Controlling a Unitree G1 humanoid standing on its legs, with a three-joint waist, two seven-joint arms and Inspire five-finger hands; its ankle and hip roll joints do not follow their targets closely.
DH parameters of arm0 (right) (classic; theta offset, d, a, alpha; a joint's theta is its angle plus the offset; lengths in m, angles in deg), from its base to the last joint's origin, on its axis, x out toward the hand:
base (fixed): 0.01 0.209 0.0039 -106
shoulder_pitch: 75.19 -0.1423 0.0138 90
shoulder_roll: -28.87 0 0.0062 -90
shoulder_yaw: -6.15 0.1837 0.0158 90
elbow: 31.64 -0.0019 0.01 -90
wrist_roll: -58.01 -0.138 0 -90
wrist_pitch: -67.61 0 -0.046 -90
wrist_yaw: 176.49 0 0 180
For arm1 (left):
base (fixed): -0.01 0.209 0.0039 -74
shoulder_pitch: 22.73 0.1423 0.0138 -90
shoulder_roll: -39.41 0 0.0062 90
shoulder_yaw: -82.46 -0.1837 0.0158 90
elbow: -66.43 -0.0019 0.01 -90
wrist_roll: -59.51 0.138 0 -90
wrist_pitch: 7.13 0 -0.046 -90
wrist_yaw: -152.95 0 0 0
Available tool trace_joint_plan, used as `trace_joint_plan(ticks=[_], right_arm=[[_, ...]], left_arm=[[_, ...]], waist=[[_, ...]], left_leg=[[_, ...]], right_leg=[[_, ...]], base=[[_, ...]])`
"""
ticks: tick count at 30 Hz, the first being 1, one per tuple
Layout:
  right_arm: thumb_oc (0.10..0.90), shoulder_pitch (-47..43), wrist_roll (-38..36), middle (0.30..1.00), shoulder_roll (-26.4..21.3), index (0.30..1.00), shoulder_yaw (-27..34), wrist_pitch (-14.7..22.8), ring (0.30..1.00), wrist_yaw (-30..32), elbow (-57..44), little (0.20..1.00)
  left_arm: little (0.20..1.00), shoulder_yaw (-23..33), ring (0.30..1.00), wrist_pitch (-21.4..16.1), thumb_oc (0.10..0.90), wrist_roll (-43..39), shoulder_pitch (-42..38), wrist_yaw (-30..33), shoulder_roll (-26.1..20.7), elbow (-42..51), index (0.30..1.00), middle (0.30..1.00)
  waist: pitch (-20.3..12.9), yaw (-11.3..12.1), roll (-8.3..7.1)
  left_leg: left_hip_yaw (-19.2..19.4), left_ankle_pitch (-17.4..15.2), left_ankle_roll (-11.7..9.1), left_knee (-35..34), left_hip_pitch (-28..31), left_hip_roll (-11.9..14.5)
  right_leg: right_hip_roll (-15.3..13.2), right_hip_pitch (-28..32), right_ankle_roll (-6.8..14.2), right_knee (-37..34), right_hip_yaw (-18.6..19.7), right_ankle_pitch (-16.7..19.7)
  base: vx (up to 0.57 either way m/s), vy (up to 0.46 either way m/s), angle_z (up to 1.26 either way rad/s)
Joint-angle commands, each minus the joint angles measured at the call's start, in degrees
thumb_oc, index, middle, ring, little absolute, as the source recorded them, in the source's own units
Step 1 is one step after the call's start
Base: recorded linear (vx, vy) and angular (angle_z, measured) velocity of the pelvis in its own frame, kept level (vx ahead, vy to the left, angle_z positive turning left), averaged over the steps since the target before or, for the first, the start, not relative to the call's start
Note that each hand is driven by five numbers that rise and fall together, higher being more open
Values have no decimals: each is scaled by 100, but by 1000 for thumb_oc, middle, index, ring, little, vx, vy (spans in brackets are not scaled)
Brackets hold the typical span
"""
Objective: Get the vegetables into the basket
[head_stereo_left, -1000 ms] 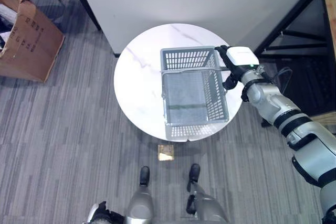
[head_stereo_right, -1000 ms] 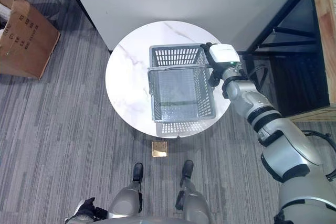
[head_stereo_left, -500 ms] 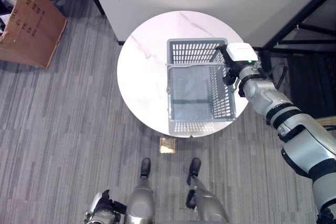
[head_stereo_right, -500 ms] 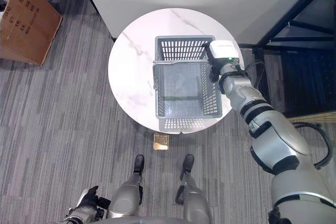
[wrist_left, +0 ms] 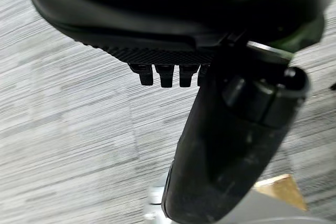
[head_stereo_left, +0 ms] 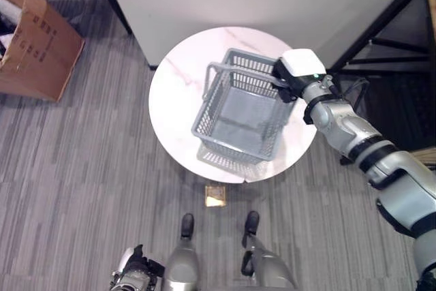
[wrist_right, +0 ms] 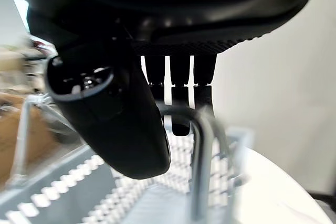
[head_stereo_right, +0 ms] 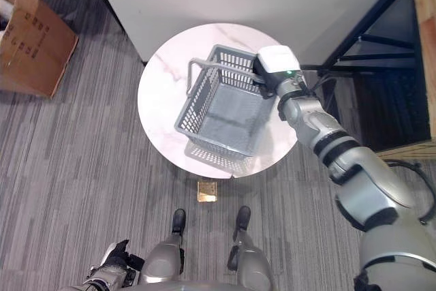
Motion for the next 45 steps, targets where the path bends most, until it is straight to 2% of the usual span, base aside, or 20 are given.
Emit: trace_joint_plan(ticks=[1, 7, 11, 13, 23, 26, 27, 28, 29, 30, 32, 35, 36, 37, 39, 41, 42, 43, 44, 45], right_arm=[[400, -248, 7, 300, -658, 300, 408, 207, 300, 192, -713, 300], [400, 816, -180, 300, -1543, 300, 1099, 542, 300, -80, -2239, 300], [400, 1324, -225, 300, -1832, 300, 1486, 648, 300, -182, -2756, 300], [400, 1827, -250, 300, -2043, 300, 1874, 734, 300, -251, -3165, 300], [400, 3262, -226, 300, -2024, 300, 3040, 794, 300, -131, -3523, 300], [400, 3684, -182, 300, -1861, 300, 3437, 751, 300, -44, -3490, 300], [400, 3696, -180, 300, -1859, 300, 3450, 751, 300, -45, -3495, 300], [400, 3750, -167, 300, -1736, 300, 3515, 704, 300, 9, -3398, 300], [400, 3743, -144, 300, -1681, 300, 3507, 689, 300, 44, -3352, 300], [400, 3725, -163, 300, -1582, 300, 3513, 679, 300, 84, -3287, 300], [400, 3720, -163, 300, -1578, 300, 3513, 680, 300, 85, -3286, 300], [400, 3751, -211, 300, -1471, 300, 3512, 716, 300, 140, -3188, 300], [400, 3753, -211, 300, -1471, 300, 3513, 716, 300, 140, -3189, 300], [400, 3742, -171, 300, -1454, 300, 3508, 711, 300, 158, -3153, 300], [400, 3716, -148, 300, -1434, 300, 3490, 710, 300, 164, -3173, 300], [400, 3716, -148, 300, -1371, 300, 3479, 718, 300, 148, -3223, 300], [400, 3716, -148, 300, -1371, 300, 3480, 718, 300, 148, -3223, 300], [400, 3797, -132, 300, -1372, 300, 3500, 729, 300, 128, -3298, 300], [400, 3797, -132, 300, -1374, 300, 3505, 729, 300, 129, -3302, 300], [400, 3920, -120, 300, -1417, 300, 3560, 742, 300, 93, -3402, 300]], left_arm=[[1000, 146, 1000, 211, 900, 306, 261, -6, -209, -352, 1000, 1000], [1000, 396, 1000, 286, 900, 562, 476, -222, -182, -364, 1000, 1000], [1000, 460, 1000, 318, 900, 697, 582, -295, -181, -371, 1000, 1000], [1000, 521, 1000, 330, 900, 764, 646, -351, -165, -346, 1000, 1000], [1000, 626, 1000, 328, 900, 876, 688, -418, -206, -273, 1000, 1000], [1000, 676, 1000, 325, 900, 934, 631, -407, -237, -267, 1000, 1000], [1000, 672, 1000, 325, 900, 934, 628, -408, -241, -268, 1000, 1000], [1000, 668, 1000, 317, 900, 948, 589, -405, -251, -245, 1000, 1000], [1000, 650, 1000, 312, 900, 975, 559, -407, -279, -225, 1000, 1000], [1000, 629, 1000, 305, 900, 1026, 522, -412, -337, -188, 1000, 1000], [1000, 632, 1000, 305, 900, 1026, 519, -413, -341, -188, 1000, 1000], [1000, 645, 1000, 330, 900, 1070, 546, -399, -413, -36, 1000, 1000], [1000, 644, 1000, 330, 900, 1070, 548, -399, -414, -35, 1000, 1000], [1000, 655, 1000, 336, 900, 1099, 577, -410, -437, -30, 1000, 1000], [1000, 696, 1000, 342, 900, 1108, 644, -418, -449, -12, 1000, 1000], [1000, 740, 1000, 346, 900, 1121, 683, -446, -468, -30, 1000, 1000], [1000, 740, 1000, 346, 900, 1121, 683, -446, -469, -30, 1000, 1000], [1000, 798, 1000, 363, 900, 1154, 711, -482, -481, -79, 1000, 1000], [1000, 799, 1000, 362, 900, 1153, 709, -481, -479, -76, 1000, 1000], [1000, 817, 1000, 386, 900, 1220, 694, -503, -469, -133, 1000, 1000]], waist=[[-390, -57, -215], [-528, -225, -160], [-582, -261, -160], [-603, -322, -172], [-511, -529, -200], [-422, -665, -250], [-424, -654, -257], [-367, -720, -258], [-337, -733, -250], [-290, -701, -196], [-300, -701, -211], [-362, -515, -80], [-361, -510, -81], [-404, -435, -59], [-479, -337, -66], [-550, -235, -153], [-549, -233, -153], [-608, -238, -167], [-581, -238, -184], [-618, -299, -180]], left_leg=[[-95, -122, 99, -9, 17, -23], [38, -233, 131, -9, 279, -58], [127, -309, 164, 20, 394, -92], [178, -436, 212, 187, 437, -148], [329, -701, 412, 604, 360, -385], [438, -719, 506, 598, 318, -561], [446, -716, 510, 597, 314, -566], [557, -683, 551, 569, 241, -627], [629, -656, 562, 573, 187, -603], [763, -657, 570, 599, 136, -495], [768, -631, 571, 593, 114, -507], [1237, -499, 563, 564, -20, -257], [1243, -499, 562, 560, -14, -257], [1384, -460, 556, 561, -54, -201], [1583, -408, 530, 564, -113, -129], [1814, -382, 480, 541, -113, -109], [1815, -381, 480, 540, -111, -109], [1835, -497, 394, 543, -8, -54], [1923, -382, 437, 572, -67, -51], [1876, -483, 337, 572, 31, -6]], right_leg=[[-507, 174, 524, 127, 235, -154], [-571, 326, 576, 153, 275, -179], [-608, 408, 607, 159, 333, -190], [-664, 435, 638, 223, 380, -207], [-916, 293, 794, 499, 561, -48], [-1043, 79, 909, 549, 743, 441], [-1047, 73, 912, 541, 752, 451], [-1101, -105, 969, 501, 847, 780], [-1105, -175, 968, 492, 850, 816], [-1051, -151, 933, 534, 714, 602], [-1061, -178, 930, 533, 723, 618], [-1046, 155, 787, 1092, 40, -81], [-1046, 154, 787, 1097, 46, -85], [-1079, 250, 778, 1248, -173, -205], [-1100, 415, 764, 1292, -378, -297], [-1098, 589, 809, 984, -576, -236], [-1097, 590, 809, 983, -575, -235], [-1030, 598, 888, 825, -609, -312], [-1047, 553, 827, 820, -661, -232], [-967, 611, 856, 666, -627, -350]], base=[[19, 51, -3], [17, 44, -12], [23, 55, -13], [17, 79, -15], [-29, 112, -11], [-83, 153, -8], [-138, 131, -17], [-166, 111, -23], [-254, 132, -52], [-158, 47, -63], [-107, 27, -78], [-183, 79, -49], [-126, 52, -81], [-82, 5, -79], [-96, -14, -75], [-45, -47, -63], [81, -112, -71], [17, -94, -100], [125, -164, -81], [35, -131, -59]])
